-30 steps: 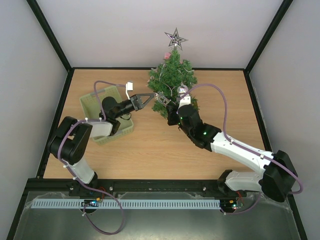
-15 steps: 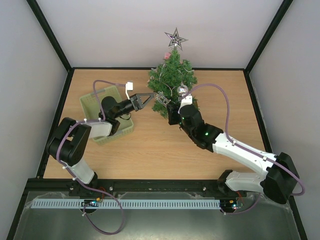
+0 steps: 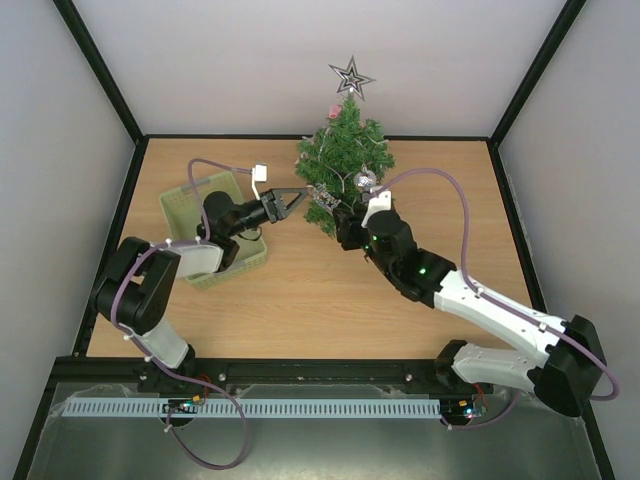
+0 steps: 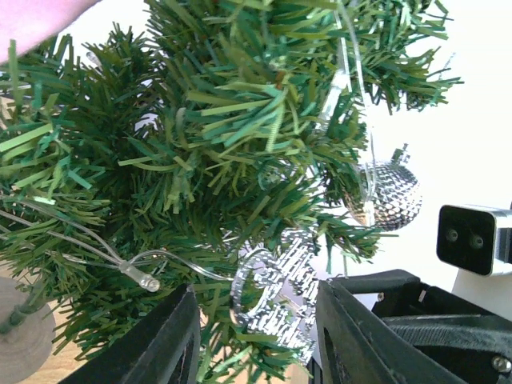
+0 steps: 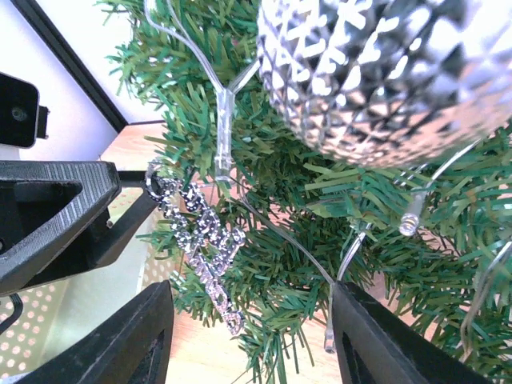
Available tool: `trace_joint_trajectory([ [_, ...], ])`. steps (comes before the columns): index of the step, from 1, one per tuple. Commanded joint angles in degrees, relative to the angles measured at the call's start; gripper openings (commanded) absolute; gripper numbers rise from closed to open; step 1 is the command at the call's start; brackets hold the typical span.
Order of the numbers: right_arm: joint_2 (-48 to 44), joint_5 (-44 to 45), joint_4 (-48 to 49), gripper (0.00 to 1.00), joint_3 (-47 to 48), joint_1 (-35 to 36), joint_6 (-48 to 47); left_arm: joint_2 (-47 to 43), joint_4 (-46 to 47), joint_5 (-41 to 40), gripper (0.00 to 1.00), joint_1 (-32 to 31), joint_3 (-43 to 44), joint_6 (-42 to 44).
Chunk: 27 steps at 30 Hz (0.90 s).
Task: Decorate the small christmas tree
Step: Place the decoration item on the Christmas tree, then reset both arms
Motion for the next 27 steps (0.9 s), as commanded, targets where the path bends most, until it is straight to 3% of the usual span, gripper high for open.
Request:
trace_joint_trajectory([
  [1,-3.9,-0.3,-3.1,0.56,-0.3,-0.2,0.3,-3.4,0.4,0.0,0.43,1.0,-1.4,1.9],
  [11,-13.4,-0.8,-11.0,0.78,-1.0,-0.2,1.7,-12.1,-13.1,-2.3,0.53,1.8,-2.0,9.3],
  [13,-15.5,-1.3,-13.1,0.97,-0.3,-0.2,1.9,-15.0,-19.2,-2.6,0.55,1.8,-1.4,12.2],
  [14,-16.7,-1.6,-14.3,0.99,0.0,-0.2,2.0,-16.7,-23.4,-2.8,0.56,1.8,-0.7,14.1],
  [18,-21.5,-1.2,-21.0,0.98,2.4,-0.2,2.0,-26.1,-49.7,-8.8,0.60,1.8,5.5,27.1],
  [21,-24.4,-0.4,-25.6,0.98,4.4,-0.2,1.8,-32.5,-65.3,-15.5,0.69,1.9,10.4,33.1],
  [22,-25.3,-0.2,-26.6,0.98,4.9,-0.2,1.8,-34.3,-69.9,-17.7,0.74,1.9,12.1,34.7],
  [23,-26.1,0.7,-27.8,0.98,5.4,-0.2,2.2,-36.0,-73.5,-19.2,0.91,1.9,13.8,36.2],
  [24,-26.8,2.2,-29.1,0.98,5.9,-0.2,3.4,-37.4,-77.0,-20.2,0.98,1.9,15.2,37.2],
  [27,-28.3,4.8,-33.1,0.98,7.6,-0.2,6.2,-41.4,-85.6,-21.8,1.00,1.9,18.8,39.0],
])
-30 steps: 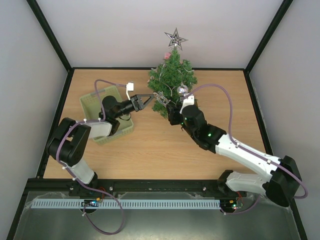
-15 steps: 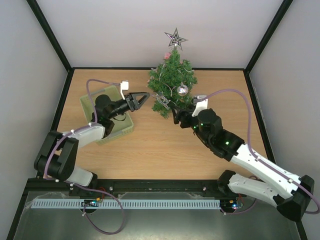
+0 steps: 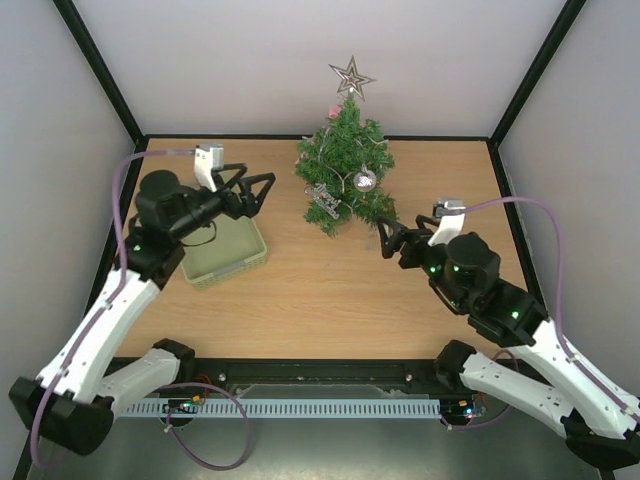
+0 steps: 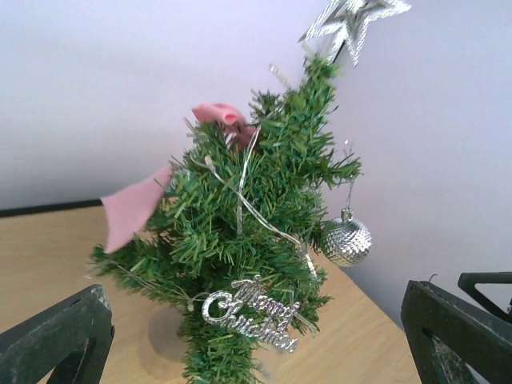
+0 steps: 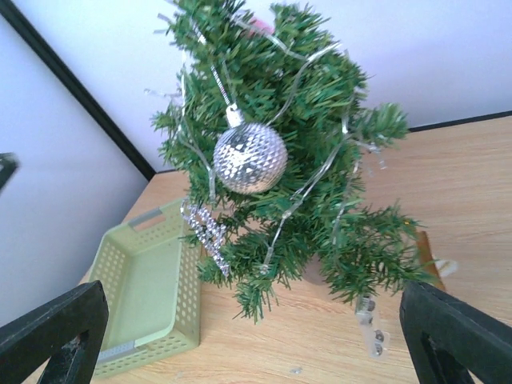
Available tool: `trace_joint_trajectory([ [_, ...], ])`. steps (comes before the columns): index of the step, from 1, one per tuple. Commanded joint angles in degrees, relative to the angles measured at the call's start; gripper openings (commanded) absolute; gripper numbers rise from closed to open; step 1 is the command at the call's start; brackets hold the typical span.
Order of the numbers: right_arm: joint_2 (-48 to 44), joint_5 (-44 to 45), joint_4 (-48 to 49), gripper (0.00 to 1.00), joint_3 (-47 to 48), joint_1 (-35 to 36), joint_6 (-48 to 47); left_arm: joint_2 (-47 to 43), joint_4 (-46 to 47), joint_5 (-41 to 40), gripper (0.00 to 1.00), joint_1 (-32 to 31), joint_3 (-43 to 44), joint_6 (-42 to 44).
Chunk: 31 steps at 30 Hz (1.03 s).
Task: Decorate the small christmas tree
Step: Reset both arms
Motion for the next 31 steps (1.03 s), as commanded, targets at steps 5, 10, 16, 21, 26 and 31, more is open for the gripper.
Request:
trace_joint_trajectory([
  [5,-4.5,5.4,-11.2,0.98,4.4,-0.2,6.9,-12.2,-27.3,-6.2,0.99,0.3,6.1,6.0],
  [10,-7.5,5.0,-11.7,0.98,3.0,-0.2,8.5,-19.6,-28.9,-6.0,0.99,0.3,4.6,2.2],
  [16,-12.0,2.6,-9.1,0.98,-1.0,-0.2,9.8,-27.5,-27.0,-5.5,0.99,0.3,-2.2,-1.9],
  [21,-12.6,4.0,-9.0,0.98,-1.7,-0.2,10.4,-30.4,-23.8,-5.4,1.00,0.3,-6.8,-4.9],
  [26,-12.8,4.6,-8.9,0.98,-1.7,-0.2,10.5,-30.4,-22.7,-4.4,0.99,0.3,-7.8,-5.3],
  [31,-11.9,3.3,-8.5,0.98,-1.8,-0.2,10.0,-30.6,-22.4,-4.3,0.99,0.3,-7.6,-5.0],
])
